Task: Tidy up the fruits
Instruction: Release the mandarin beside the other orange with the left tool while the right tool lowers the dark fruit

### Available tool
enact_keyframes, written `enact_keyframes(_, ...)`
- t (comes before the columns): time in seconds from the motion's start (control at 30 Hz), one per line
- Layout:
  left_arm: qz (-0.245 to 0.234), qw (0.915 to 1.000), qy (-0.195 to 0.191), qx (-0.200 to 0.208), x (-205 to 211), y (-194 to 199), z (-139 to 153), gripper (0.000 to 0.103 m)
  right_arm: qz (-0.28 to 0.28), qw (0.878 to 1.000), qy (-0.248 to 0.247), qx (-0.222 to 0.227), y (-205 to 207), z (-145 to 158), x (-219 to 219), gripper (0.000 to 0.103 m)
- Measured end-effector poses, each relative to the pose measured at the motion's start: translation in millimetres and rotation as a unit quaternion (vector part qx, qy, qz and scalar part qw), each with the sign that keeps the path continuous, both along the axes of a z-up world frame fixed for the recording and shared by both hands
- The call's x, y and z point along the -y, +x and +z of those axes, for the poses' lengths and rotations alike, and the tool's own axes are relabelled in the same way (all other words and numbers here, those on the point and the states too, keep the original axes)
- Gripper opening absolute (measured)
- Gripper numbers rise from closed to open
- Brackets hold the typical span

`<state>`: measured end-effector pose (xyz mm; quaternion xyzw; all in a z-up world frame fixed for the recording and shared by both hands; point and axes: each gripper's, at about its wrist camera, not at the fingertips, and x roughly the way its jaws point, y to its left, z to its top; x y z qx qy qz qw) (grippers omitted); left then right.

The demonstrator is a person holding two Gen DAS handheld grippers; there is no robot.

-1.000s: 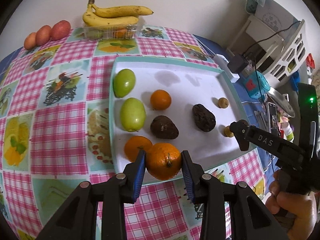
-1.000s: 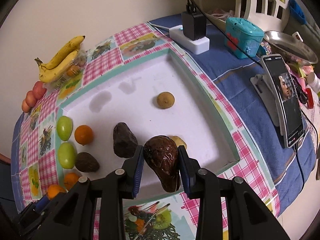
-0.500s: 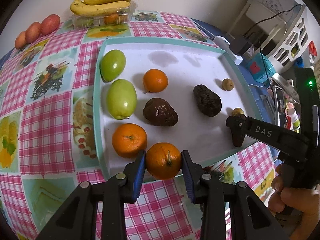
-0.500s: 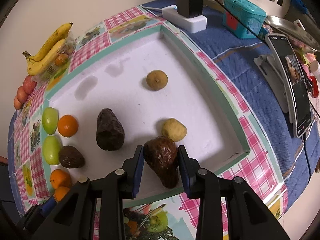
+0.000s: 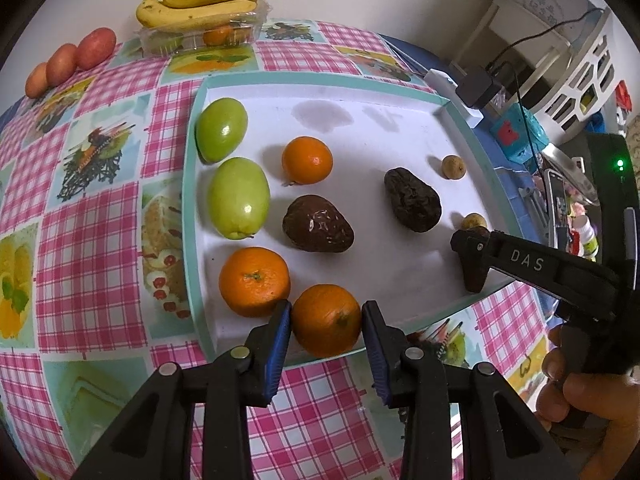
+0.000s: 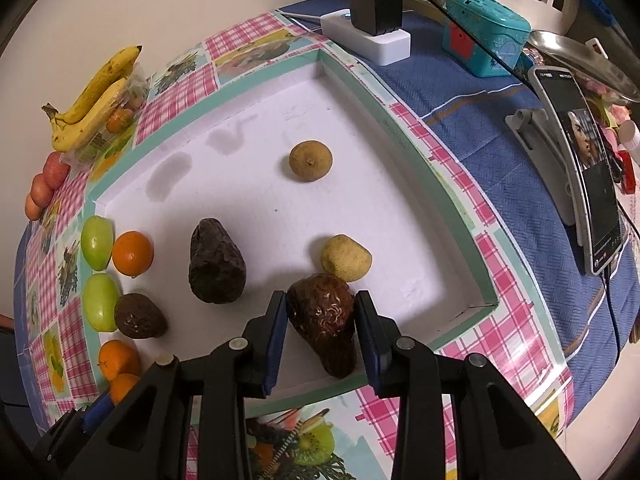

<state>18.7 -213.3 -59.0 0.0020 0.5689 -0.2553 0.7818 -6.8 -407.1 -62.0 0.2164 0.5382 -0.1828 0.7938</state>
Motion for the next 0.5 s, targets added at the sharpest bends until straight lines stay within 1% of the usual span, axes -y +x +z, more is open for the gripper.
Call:
enact_keyframes(0.2, -0.007, 0.9999, -0.003, 0.007, -6, -2, 10, 0.040, -0.001, 1.000, -0.010, 0.003, -2, 7, 1, 0.036)
enact_keyframes(0.33, 0.001, 0.9999, -0.015, 0.005, -14, -2, 19, 0.040, 0.000, 1.000, -0.023, 0.011, -5, 15, 0, 0.036)
enact_keyframes(0.4, 0.011, 0.9999, -0.012, 0.003, -20, 0, 23, 0.040, 0.001, 0.999, -0.030, 0.017, -6, 20, -2, 0.036)
enact_keyframes(0.5, 0.048, 0.9987, -0.014, 0.003, -41, 9, 28, 0.040, 0.004, 0.999, -0.038, 0.019, -7, 25, -5, 0.036)
